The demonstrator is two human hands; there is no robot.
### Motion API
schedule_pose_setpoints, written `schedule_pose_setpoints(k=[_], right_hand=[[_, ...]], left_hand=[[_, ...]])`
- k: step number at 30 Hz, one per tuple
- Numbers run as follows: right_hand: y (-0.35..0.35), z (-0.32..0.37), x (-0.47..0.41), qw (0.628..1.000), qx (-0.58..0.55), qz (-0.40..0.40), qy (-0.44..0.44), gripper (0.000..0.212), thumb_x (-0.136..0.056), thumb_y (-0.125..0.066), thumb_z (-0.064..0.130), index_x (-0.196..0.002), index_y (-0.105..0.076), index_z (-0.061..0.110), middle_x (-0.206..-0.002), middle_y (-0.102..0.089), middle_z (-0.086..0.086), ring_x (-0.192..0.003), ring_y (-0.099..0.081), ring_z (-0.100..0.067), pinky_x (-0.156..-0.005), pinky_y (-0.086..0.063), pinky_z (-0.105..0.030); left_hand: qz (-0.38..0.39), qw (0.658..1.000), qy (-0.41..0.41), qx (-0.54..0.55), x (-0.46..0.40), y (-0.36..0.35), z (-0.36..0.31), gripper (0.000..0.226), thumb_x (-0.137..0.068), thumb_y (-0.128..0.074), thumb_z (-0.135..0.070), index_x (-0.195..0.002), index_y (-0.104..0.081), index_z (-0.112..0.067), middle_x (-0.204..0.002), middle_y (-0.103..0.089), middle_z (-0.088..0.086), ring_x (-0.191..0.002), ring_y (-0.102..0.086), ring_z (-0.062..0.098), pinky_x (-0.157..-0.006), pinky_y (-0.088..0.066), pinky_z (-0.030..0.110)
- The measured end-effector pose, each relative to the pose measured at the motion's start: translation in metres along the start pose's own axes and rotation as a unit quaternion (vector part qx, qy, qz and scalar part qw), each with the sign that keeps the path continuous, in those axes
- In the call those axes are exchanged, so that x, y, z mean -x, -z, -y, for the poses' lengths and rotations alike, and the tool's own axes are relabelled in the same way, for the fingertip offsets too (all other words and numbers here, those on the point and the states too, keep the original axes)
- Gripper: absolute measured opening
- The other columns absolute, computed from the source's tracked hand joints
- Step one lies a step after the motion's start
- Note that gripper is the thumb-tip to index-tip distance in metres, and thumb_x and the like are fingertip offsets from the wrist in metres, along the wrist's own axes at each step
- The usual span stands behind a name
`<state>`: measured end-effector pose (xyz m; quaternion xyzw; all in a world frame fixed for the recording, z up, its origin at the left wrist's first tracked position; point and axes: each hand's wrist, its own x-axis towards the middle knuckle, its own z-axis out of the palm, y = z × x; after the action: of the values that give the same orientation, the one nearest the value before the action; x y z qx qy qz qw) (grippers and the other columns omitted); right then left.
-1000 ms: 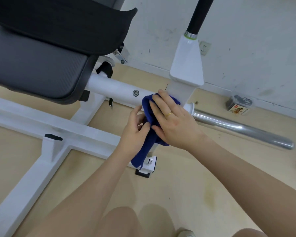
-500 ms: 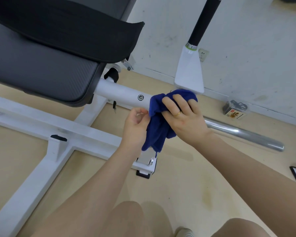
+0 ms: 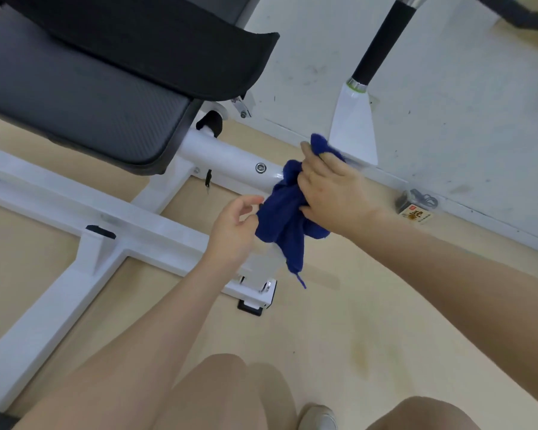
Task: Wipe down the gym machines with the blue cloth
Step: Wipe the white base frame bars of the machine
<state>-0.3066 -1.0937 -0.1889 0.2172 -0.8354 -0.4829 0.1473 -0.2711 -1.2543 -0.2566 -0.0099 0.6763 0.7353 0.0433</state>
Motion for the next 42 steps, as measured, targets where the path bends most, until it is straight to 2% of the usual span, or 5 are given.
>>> schedule_pose_setpoints(k=[18, 23, 27, 34, 42], right_hand=[[-0.048, 0.077, -0.001, 0.951, -0.268, -0.046, 0.148, 0.015, -0.071, -0.064, 0.012, -0.086, -0.060, 0.013, -0.079, -0.066, -0.001, -0.083, -0.062, -0.024, -0.088, -0.037, -0.032], [-0.032, 0.071, 0.014, 0.792, -0.610, -0.019, 0.025, 0.042, -0.076, -0.053, -0.010, -0.113, -0.059, 0.009, -0.127, -0.052, -0.004, -0.109, -0.051, -0.017, -0.082, -0.047, -0.021], [-0.010, 0.074, 0.028, 0.592, -0.757, -0.062, -0.270, 0.033, -0.083, -0.052, -0.002, -0.092, -0.050, 0.030, -0.091, -0.058, 0.016, -0.078, -0.052, 0.004, -0.065, -0.039, -0.011], [-0.007, 0.103, 0.044, 0.647, -0.760, -0.001, -0.069, 0.076, -0.083, -0.060, 0.019, -0.146, -0.019, 0.027, -0.153, -0.016, -0.002, -0.135, -0.022, 0.003, -0.106, -0.030, -0.013], [-0.002, 0.040, 0.012, 0.949, -0.154, -0.249, -0.115, 0.046, -0.086, -0.030, -0.001, -0.106, -0.068, 0.015, -0.115, -0.065, -0.008, -0.115, -0.047, -0.029, -0.093, -0.031, -0.045]], left_hand=[[0.093, 0.993, 0.042, -0.052, -0.007, -0.006, 0.068, 0.054, -0.089, -0.049, -0.003, -0.131, -0.042, -0.035, -0.129, -0.050, -0.014, -0.118, -0.047, 0.003, -0.099, -0.039, 0.022], [0.050, 0.998, 0.032, -0.017, -0.001, -0.008, 0.066, 0.051, -0.089, -0.054, -0.008, -0.121, -0.042, -0.046, -0.106, -0.058, -0.020, -0.095, -0.061, 0.002, -0.079, -0.050, 0.017], [0.013, 0.999, 0.048, 0.015, 0.001, -0.007, 0.051, 0.031, -0.093, -0.050, -0.012, -0.104, -0.054, -0.040, -0.094, -0.069, -0.008, -0.077, -0.066, 0.010, -0.071, -0.052, 0.025], [0.045, 0.937, 0.142, 0.317, 0.001, -0.004, 0.033, 0.031, -0.092, -0.041, 0.004, -0.111, -0.058, -0.014, -0.098, -0.068, 0.012, -0.077, -0.068, 0.018, -0.063, -0.057, 0.025], [0.095, 0.993, 0.070, 0.008, -0.003, 0.001, 0.040, 0.064, -0.084, -0.031, 0.012, -0.131, -0.046, -0.029, -0.137, -0.048, -0.008, -0.127, -0.041, 0.004, -0.095, -0.031, 0.021]])
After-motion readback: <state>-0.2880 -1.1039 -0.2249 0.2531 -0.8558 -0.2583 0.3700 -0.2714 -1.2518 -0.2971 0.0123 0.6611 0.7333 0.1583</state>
